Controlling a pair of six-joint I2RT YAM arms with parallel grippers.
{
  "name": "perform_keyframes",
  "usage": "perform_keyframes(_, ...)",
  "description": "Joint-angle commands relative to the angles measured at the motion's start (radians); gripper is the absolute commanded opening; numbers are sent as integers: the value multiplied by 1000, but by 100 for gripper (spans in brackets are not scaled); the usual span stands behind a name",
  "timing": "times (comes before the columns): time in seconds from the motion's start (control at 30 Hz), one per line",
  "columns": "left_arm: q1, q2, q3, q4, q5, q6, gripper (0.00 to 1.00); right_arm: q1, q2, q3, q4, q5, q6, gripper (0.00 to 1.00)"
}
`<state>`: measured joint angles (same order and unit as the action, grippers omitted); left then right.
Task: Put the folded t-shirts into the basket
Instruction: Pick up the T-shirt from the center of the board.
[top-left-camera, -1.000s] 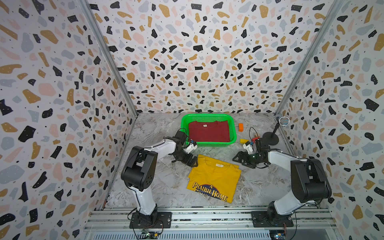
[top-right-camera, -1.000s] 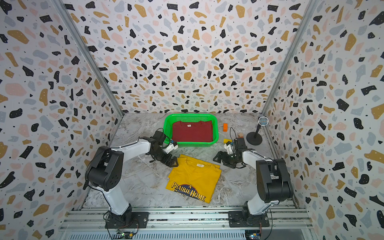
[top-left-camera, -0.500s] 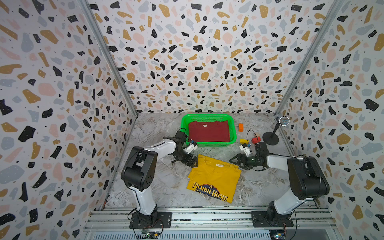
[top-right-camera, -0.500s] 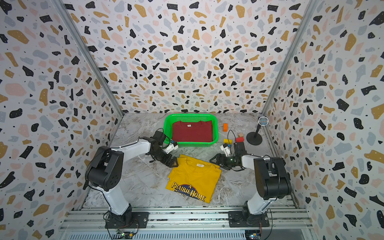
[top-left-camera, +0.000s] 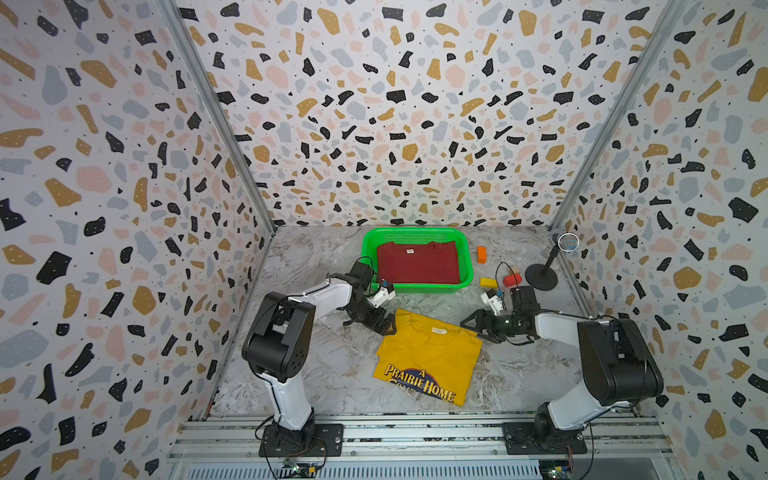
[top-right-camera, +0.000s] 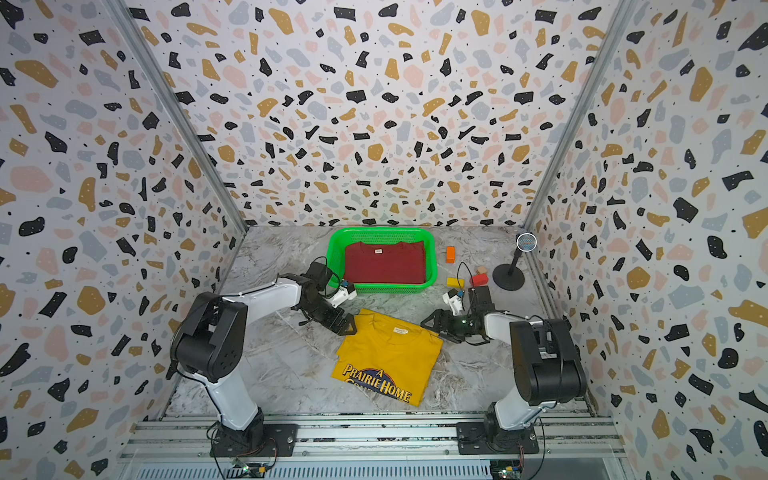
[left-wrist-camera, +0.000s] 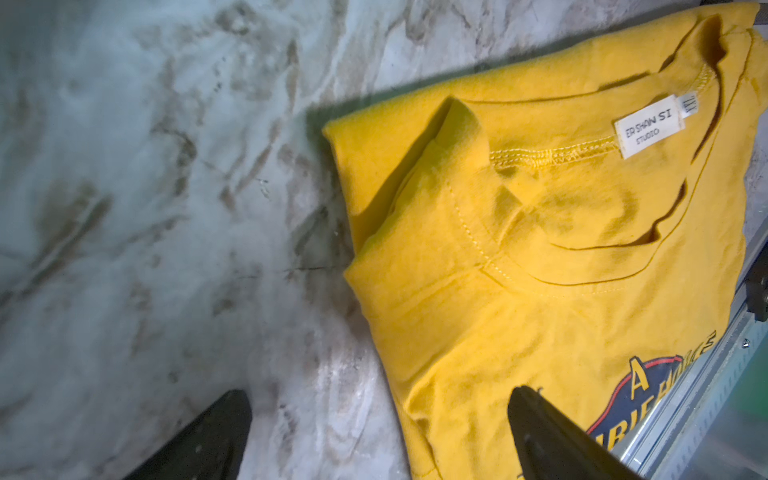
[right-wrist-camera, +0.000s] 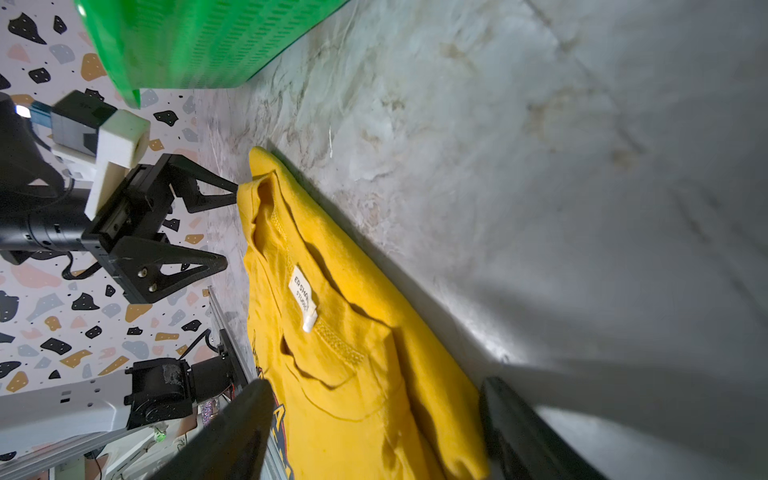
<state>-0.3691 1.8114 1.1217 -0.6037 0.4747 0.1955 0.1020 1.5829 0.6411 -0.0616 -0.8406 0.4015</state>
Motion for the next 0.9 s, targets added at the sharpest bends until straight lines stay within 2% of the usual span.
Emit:
perform_keyframes(0.0, 1, 18, -10, -29, 21, 14, 100, -19, 5, -34, -116, 76, 1, 81)
perform_keyframes(0.53, 1, 35, -1, -37, 15, 8, 100, -21, -22, -89, -23, -42, 37, 76)
perform_keyframes(0.77, 1, 37, 3, -25, -17, -13, 100, -21, -43, -119, 25, -71, 73, 72)
perform_keyframes(0.87, 1, 46, 14, -19, -32, -33, 99, -21, -41, -125, 66, -90, 89, 65)
